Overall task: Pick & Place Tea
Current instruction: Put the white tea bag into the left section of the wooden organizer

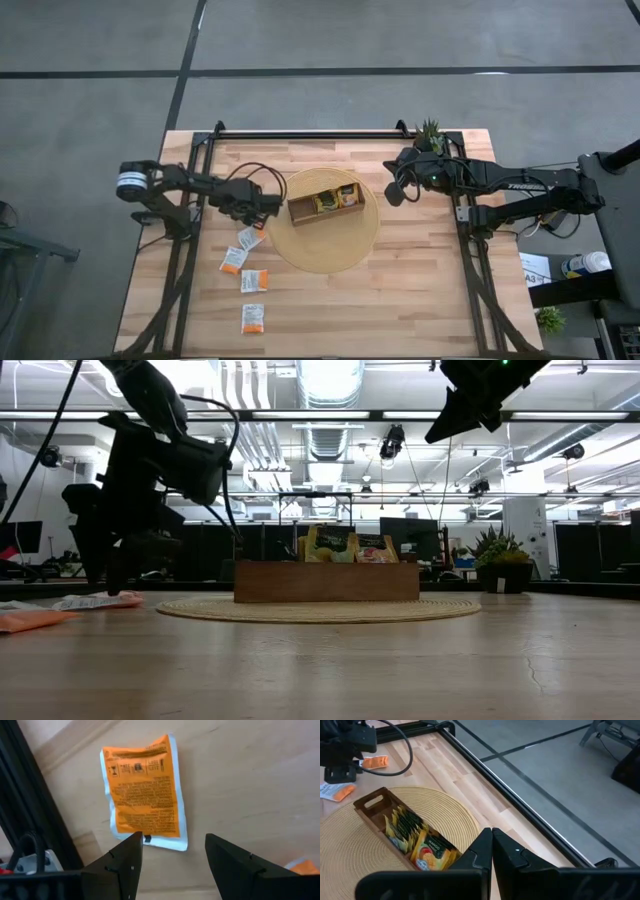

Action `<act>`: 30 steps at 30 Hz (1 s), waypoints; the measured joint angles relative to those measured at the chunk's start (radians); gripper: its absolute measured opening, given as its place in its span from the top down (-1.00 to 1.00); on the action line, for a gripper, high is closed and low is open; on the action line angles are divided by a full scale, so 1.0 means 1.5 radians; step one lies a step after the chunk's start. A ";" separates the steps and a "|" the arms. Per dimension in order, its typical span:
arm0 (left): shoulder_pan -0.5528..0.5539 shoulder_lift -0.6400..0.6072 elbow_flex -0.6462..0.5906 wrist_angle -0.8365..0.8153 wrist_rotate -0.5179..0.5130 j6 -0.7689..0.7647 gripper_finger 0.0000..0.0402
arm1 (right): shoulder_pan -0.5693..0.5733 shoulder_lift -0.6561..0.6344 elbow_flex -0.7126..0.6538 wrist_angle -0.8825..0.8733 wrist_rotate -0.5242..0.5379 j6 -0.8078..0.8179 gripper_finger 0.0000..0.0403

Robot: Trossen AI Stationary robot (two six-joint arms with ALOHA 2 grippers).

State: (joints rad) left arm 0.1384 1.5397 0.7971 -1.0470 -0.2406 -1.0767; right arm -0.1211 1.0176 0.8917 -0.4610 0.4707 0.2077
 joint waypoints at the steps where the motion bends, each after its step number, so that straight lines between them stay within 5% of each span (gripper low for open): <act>1: 0.006 -0.002 0.000 0.000 0.007 -0.001 -0.04 | 0.000 0.000 0.000 0.000 0.000 0.004 0.96; 16: 0.051 -0.015 -0.005 0.042 0.066 -0.025 -0.04 | 0.000 -0.001 0.021 -0.001 -0.006 0.011 0.96; 30: 0.090 -0.150 -0.086 0.098 0.092 -0.106 -0.04 | 0.000 -0.001 0.047 -0.004 -0.007 -0.001 0.96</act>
State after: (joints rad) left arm 0.2728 1.3143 0.6678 -0.9001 -0.1023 -1.2356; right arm -0.1207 1.0168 0.9623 -0.4664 0.4599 0.2058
